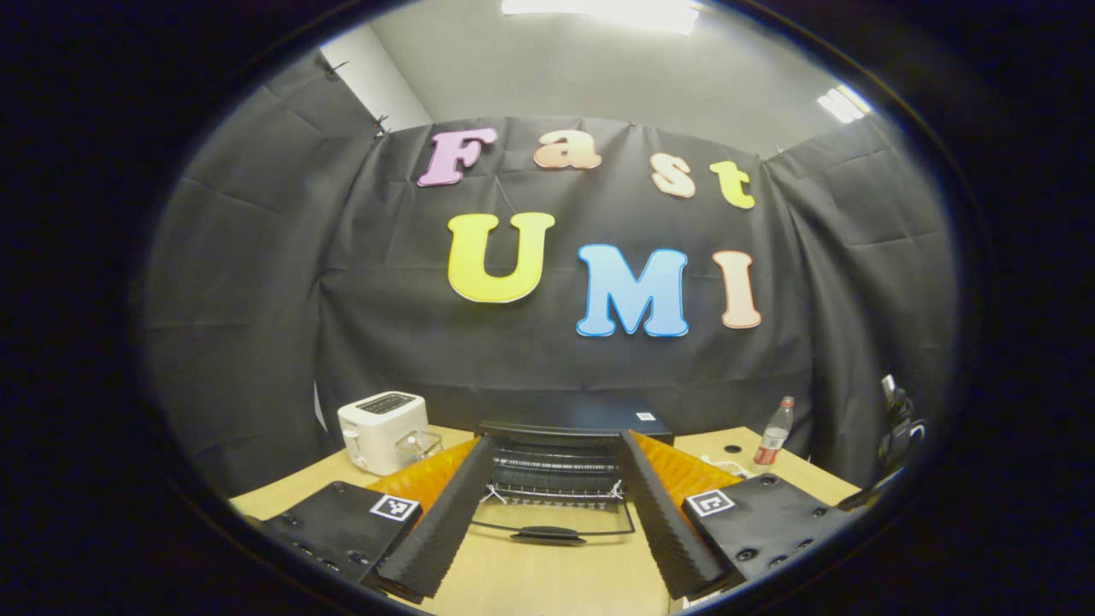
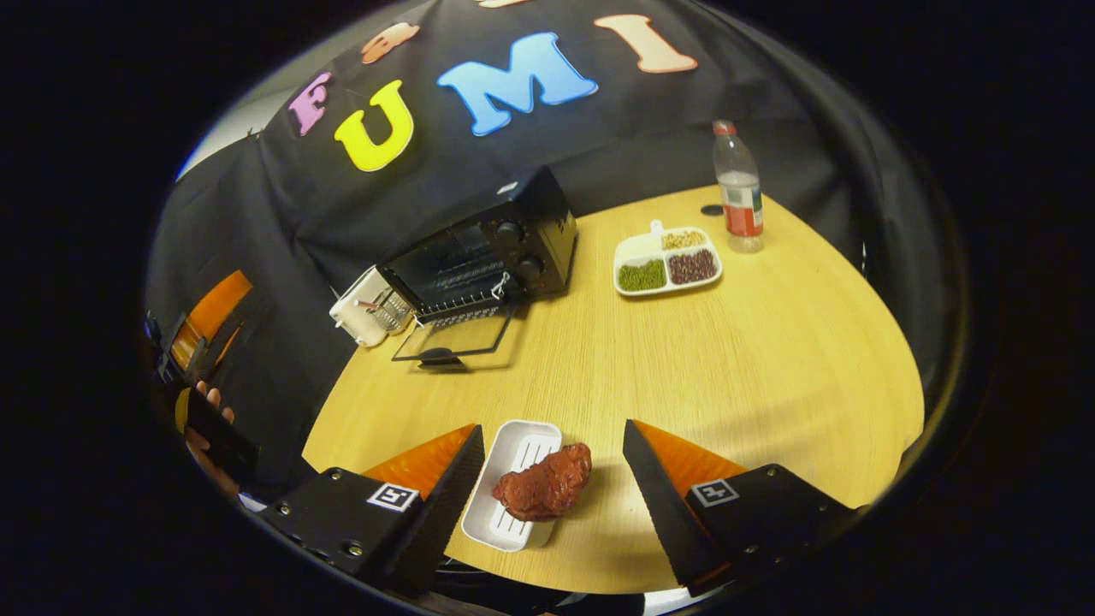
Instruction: Open the electric oven with the left hand, put the food in, and close the electric oven.
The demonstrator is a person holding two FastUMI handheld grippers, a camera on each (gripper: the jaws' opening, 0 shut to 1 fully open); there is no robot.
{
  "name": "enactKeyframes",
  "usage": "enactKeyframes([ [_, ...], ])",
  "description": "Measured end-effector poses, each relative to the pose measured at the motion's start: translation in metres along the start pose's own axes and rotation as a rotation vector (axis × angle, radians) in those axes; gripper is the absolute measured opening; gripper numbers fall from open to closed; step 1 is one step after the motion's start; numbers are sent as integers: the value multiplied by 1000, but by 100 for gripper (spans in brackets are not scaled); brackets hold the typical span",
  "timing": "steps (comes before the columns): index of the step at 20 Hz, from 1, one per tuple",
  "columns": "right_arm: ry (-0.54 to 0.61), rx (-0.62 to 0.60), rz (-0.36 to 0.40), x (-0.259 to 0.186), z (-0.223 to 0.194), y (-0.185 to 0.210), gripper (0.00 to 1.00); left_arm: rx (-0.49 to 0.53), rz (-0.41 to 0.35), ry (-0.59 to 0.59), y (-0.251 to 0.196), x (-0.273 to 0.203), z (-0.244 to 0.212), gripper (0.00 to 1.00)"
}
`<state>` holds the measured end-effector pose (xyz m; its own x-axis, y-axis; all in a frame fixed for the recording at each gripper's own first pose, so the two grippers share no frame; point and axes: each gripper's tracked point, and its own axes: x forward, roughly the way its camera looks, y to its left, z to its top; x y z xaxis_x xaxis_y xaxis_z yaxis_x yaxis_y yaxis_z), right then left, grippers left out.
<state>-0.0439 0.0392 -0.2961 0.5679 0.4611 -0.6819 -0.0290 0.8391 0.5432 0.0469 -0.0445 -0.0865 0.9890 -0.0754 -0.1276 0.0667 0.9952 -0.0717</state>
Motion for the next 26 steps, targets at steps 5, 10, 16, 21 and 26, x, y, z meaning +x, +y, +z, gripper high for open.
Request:
enactKeyframes([
  [5,71,29,19,9,-21,-3,100,13,10,-17,-1,-18,9,97],
  [10,147,77,75,18,-35,8,72,15,28,-6,0,-28,5,100],
  [16,209,156,149,18,-46,12,35,12,67,0,6,-34,5,98],
  [21,175,216,186,12,-25,22,9,20,104,5,7,-41,7,100],
  [26,133,189,227,-5,1,40,9,23,93,-31,4,-39,18,100],
])
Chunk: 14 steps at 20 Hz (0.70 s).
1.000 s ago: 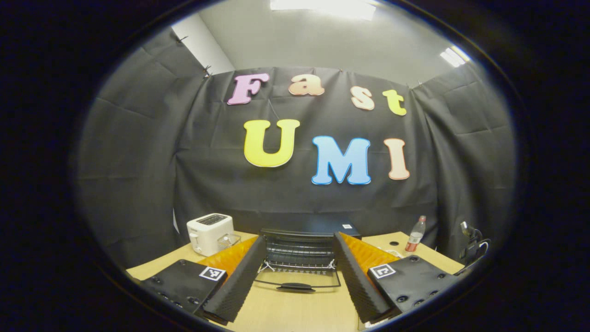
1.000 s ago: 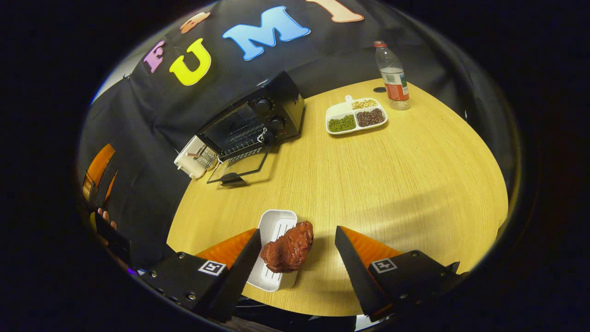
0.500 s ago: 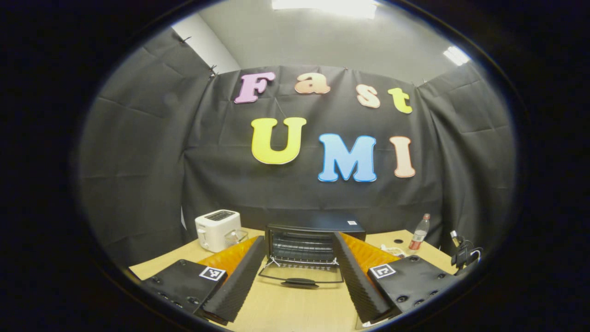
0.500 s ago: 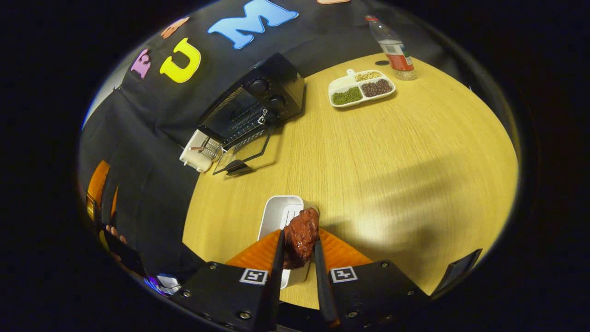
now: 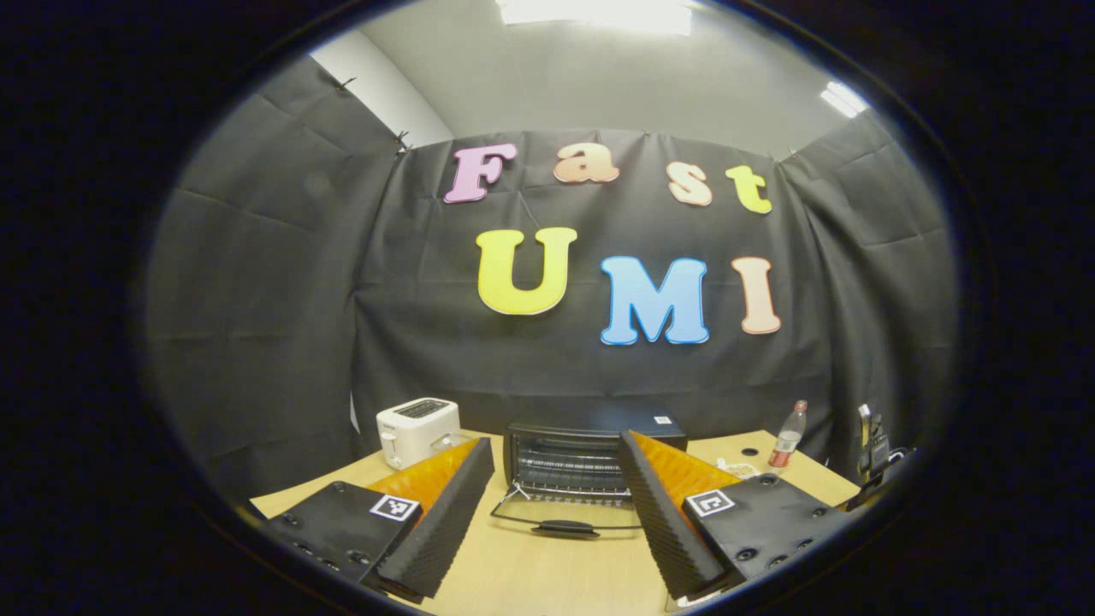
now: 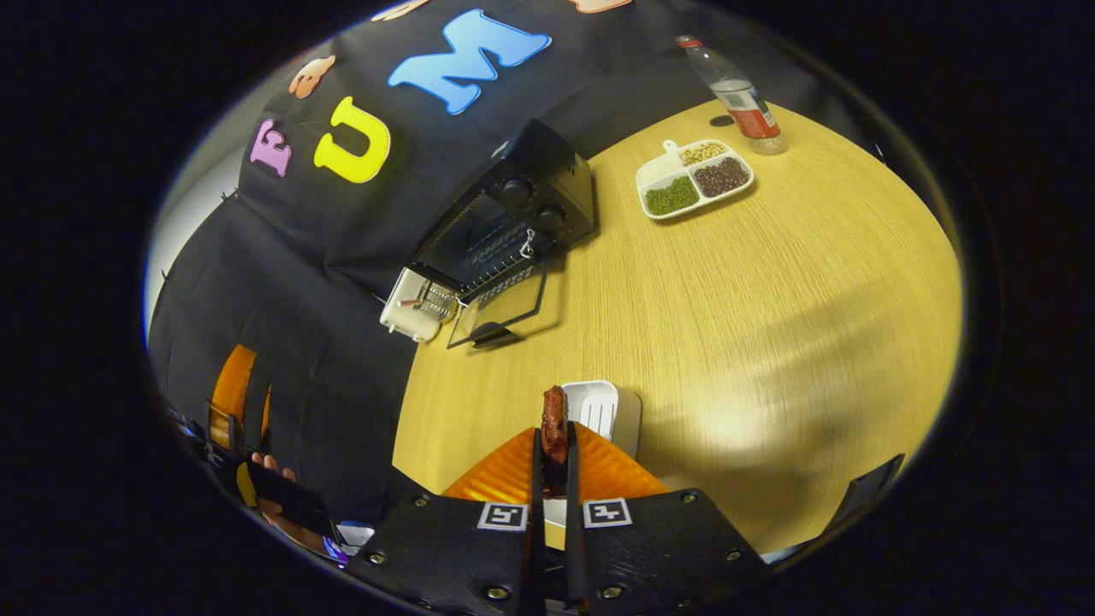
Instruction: Open the electric oven with the left hand, put the food in, and close the electric oven.
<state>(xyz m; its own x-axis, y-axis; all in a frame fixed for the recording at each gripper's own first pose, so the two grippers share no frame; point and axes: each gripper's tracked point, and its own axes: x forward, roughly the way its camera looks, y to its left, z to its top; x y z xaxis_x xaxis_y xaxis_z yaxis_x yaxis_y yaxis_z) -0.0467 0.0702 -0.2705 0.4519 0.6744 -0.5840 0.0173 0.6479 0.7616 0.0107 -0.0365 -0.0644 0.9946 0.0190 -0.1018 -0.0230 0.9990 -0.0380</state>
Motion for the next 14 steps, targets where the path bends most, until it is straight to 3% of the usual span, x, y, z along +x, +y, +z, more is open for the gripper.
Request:
enactKeyframes([
  [2,-36,-32,-12,-3,12,10,9,-7,-22,2,-2,10,-2,100],
  [4,-64,-55,9,-1,25,29,10,-15,-34,-3,2,24,0,94],
  [9,-140,-92,47,17,57,70,10,-35,-68,5,19,54,2,94],
  [10,-149,-94,53,23,63,76,10,-26,-71,7,25,60,3,98],
  [14,-182,-96,42,48,84,91,9,-29,-72,-5,50,82,10,97],
])
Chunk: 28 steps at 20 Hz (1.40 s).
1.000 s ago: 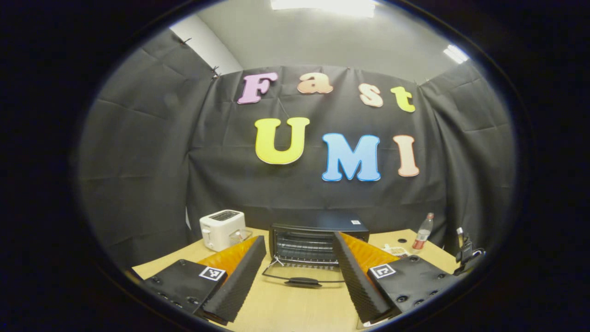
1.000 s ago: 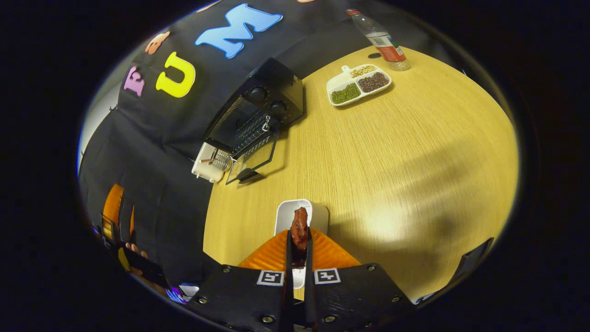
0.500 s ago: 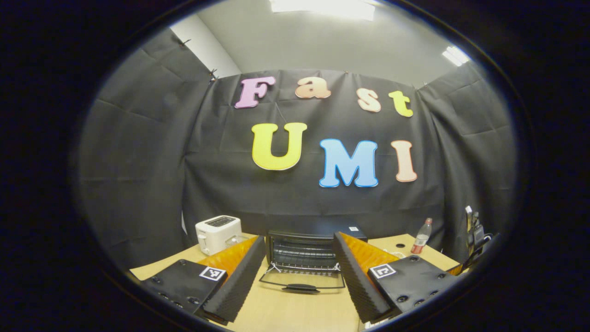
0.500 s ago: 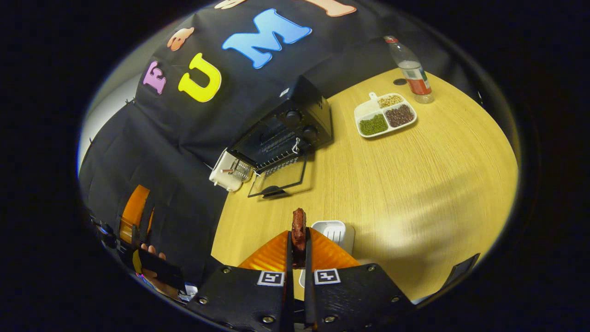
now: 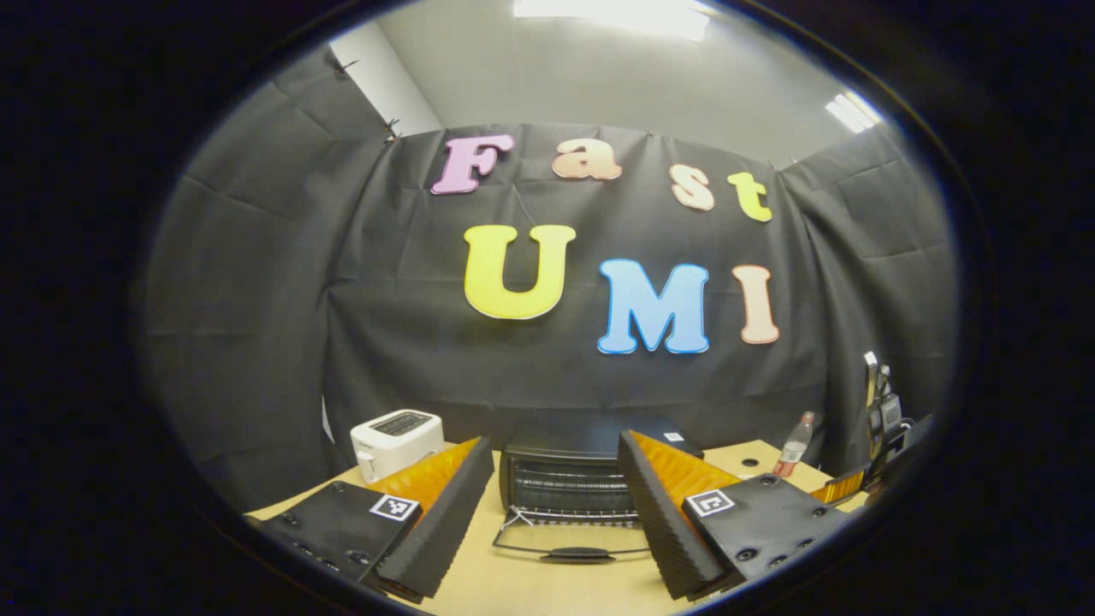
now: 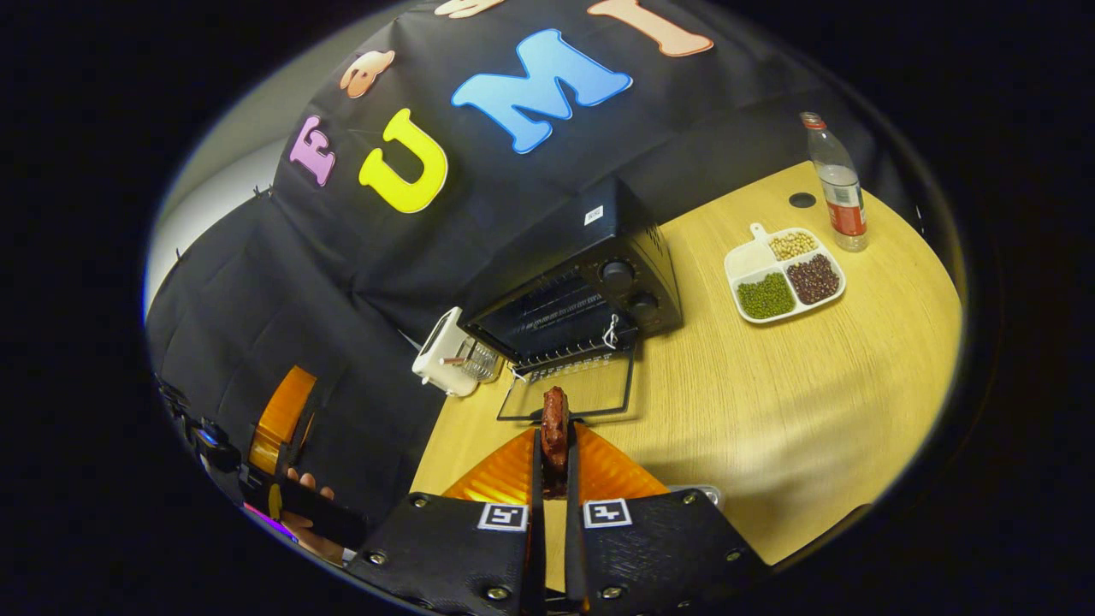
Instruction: Open the electric oven with the left hand, put the food in, and close the electric oven.
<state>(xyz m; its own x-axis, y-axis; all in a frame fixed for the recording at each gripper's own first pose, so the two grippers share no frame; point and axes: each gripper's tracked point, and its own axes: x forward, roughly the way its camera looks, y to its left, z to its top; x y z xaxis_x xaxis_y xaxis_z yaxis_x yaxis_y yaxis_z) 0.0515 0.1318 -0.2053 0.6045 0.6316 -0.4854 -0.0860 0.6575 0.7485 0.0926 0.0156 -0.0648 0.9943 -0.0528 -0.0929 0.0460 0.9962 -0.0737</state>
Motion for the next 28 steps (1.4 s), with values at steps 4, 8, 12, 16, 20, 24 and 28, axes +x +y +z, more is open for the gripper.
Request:
enactKeyframes([
  [4,-53,18,11,32,14,16,9,18,3,-19,30,12,3,98],
  [8,-102,36,4,71,23,22,9,27,18,-13,60,23,3,98],
  [12,-138,59,13,111,31,31,9,49,39,8,89,29,-6,94],
  [16,-157,88,14,148,37,33,9,48,65,17,116,34,-9,98],
  [20,-182,146,39,181,45,35,9,56,97,31,146,34,-16,98],
  [24,-222,172,42,214,52,33,9,56,131,80,172,34,-29,99],
  [28,-258,212,47,242,61,30,9,60,149,105,189,32,-37,98],
])
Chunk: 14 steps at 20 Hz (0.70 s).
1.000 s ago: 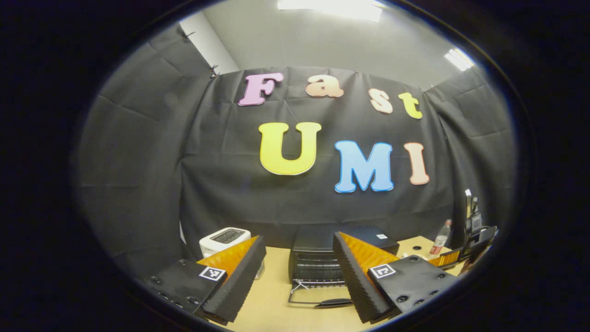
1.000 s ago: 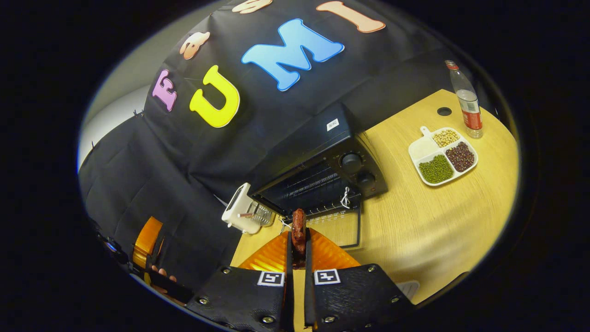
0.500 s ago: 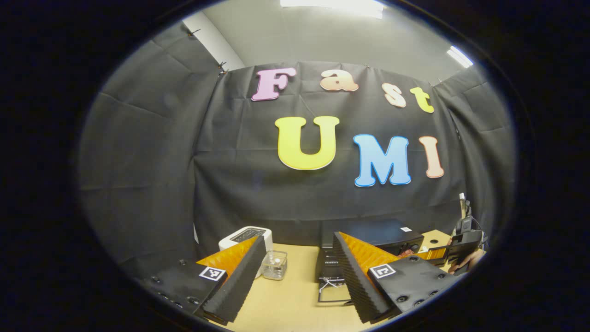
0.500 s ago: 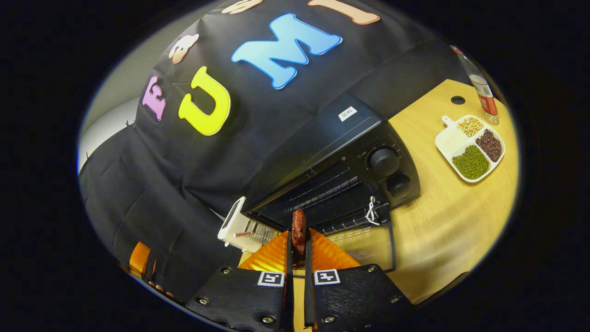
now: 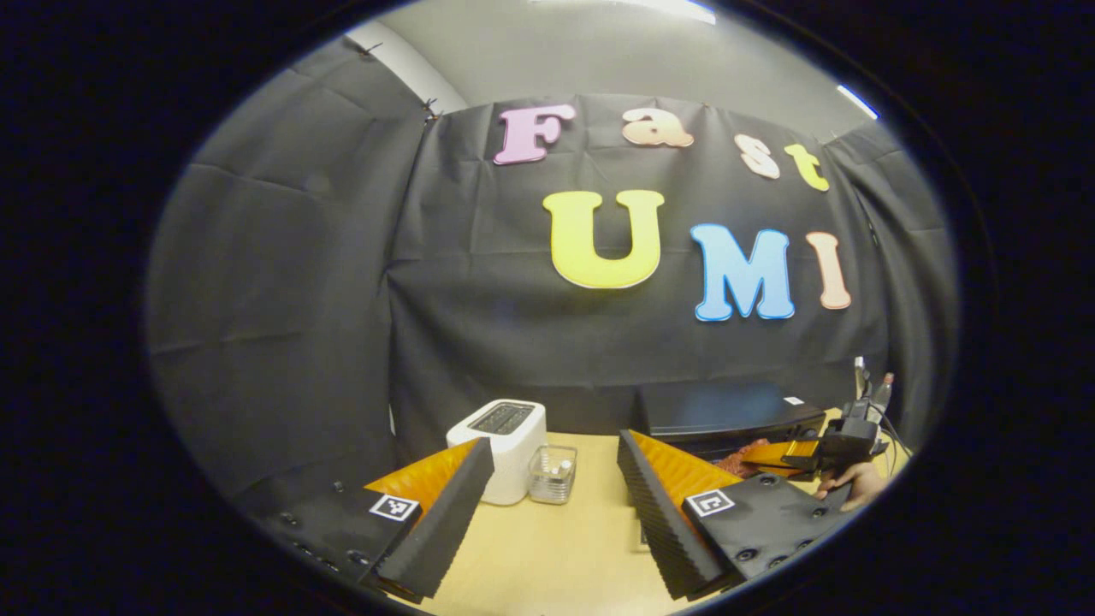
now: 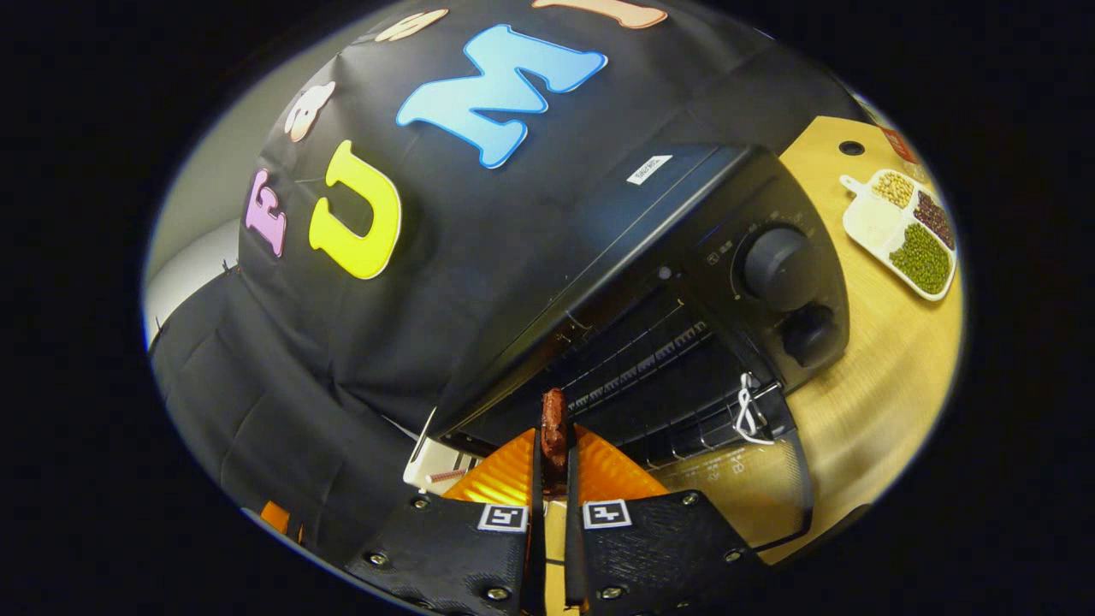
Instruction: Open the electric oven with the left hand, put the food in, and close the electric oven.
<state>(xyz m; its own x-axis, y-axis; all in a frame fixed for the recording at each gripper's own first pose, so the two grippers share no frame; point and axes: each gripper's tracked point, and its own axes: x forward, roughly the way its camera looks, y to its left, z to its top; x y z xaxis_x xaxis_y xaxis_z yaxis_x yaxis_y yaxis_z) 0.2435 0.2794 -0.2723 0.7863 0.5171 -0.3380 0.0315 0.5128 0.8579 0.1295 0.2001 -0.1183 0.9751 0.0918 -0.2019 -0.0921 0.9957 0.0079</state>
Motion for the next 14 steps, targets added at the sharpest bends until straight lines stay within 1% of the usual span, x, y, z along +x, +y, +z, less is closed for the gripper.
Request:
enactKeyframes([
  [1,-15,12,5,6,2,0,9,-1,5,6,4,0,-3,100],
  [4,-54,75,7,23,10,-3,9,-7,14,25,9,0,-8,100],
  [7,-58,29,-8,34,10,-10,9,-14,21,39,20,0,-15,100],
  [10,-52,-29,-49,36,7,-16,9,-25,25,47,23,3,-20,100],
  [11,-43,-55,-77,37,4,-21,11,-31,25,50,23,4,-21,100],
  [13,-36,-124,-149,35,3,-37,19,-39,15,53,20,6,-22,100],
  [14,-31,-141,-164,34,2,-41,25,-43,7,52,17,6,-21,98],
])
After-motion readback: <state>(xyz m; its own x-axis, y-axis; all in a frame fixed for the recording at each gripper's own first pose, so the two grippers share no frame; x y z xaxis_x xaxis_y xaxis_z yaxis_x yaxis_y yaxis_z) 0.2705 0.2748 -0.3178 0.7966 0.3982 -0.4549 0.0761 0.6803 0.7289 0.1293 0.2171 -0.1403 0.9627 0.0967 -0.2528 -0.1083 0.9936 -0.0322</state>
